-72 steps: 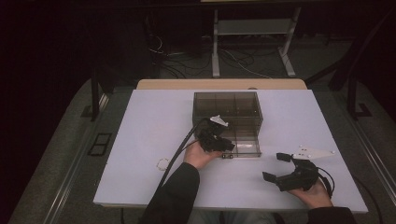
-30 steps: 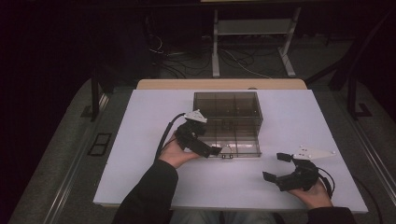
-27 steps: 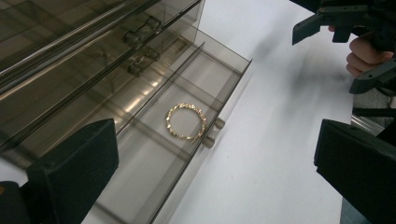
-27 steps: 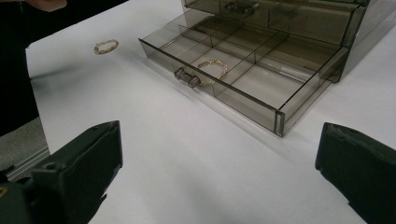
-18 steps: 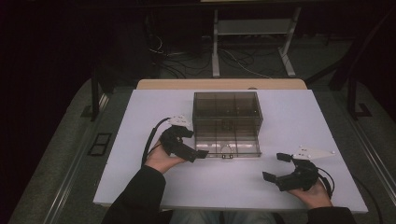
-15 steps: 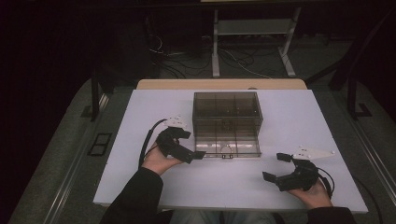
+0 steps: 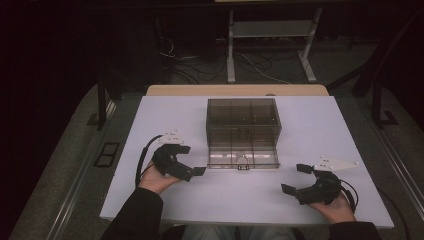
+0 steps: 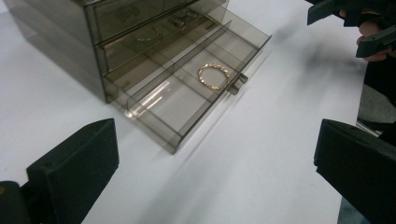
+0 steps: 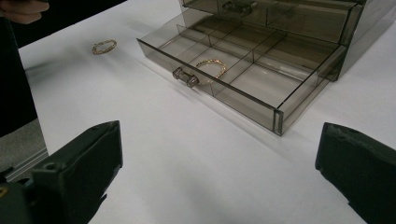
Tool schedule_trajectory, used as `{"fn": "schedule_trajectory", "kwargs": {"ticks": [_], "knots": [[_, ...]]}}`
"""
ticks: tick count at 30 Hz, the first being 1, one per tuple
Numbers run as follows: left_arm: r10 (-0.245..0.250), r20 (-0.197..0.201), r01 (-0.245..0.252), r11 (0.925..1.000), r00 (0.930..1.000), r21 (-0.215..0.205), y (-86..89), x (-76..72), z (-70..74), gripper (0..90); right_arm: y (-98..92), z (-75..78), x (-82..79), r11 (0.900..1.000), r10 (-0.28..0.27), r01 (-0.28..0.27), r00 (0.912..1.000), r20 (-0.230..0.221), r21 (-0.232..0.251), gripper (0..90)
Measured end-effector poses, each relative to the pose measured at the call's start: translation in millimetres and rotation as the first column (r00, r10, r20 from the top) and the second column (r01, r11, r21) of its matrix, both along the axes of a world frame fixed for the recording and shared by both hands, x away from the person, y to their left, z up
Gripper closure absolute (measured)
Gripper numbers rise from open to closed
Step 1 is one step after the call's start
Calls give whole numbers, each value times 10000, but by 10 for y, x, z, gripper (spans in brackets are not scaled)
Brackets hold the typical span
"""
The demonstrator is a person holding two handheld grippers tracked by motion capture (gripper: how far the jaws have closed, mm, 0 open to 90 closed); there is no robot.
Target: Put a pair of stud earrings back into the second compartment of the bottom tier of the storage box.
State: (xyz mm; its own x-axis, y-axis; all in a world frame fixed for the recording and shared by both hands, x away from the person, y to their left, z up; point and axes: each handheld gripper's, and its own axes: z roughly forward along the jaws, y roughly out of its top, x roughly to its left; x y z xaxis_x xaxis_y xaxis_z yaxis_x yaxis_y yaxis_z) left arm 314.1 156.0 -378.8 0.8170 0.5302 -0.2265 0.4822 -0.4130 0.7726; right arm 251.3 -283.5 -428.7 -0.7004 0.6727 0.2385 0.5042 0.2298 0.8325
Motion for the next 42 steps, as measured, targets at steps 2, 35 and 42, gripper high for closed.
{"fn": "schedule_trajectory", "kwargs": {"ticks": [2, 35, 42], "knots": [[56, -30, -56, 10000, 10000, -34, 47, -18, -11, 0, 5, 0, -1, 10000, -11, 11, 10000, -50, -3, 1], [-40, -914, 49, 9999, 9958, 99, 375, -141, -400, 68, 18, -10, 2, 9999, 48, -49, 9999, -100, -95, 1], [69, -948, -35, 9994, 9955, 357, 418, -138, -451, 127, 20, -10, 1, 9999, 62, -63, 9999, -93, -107, 1]]}}
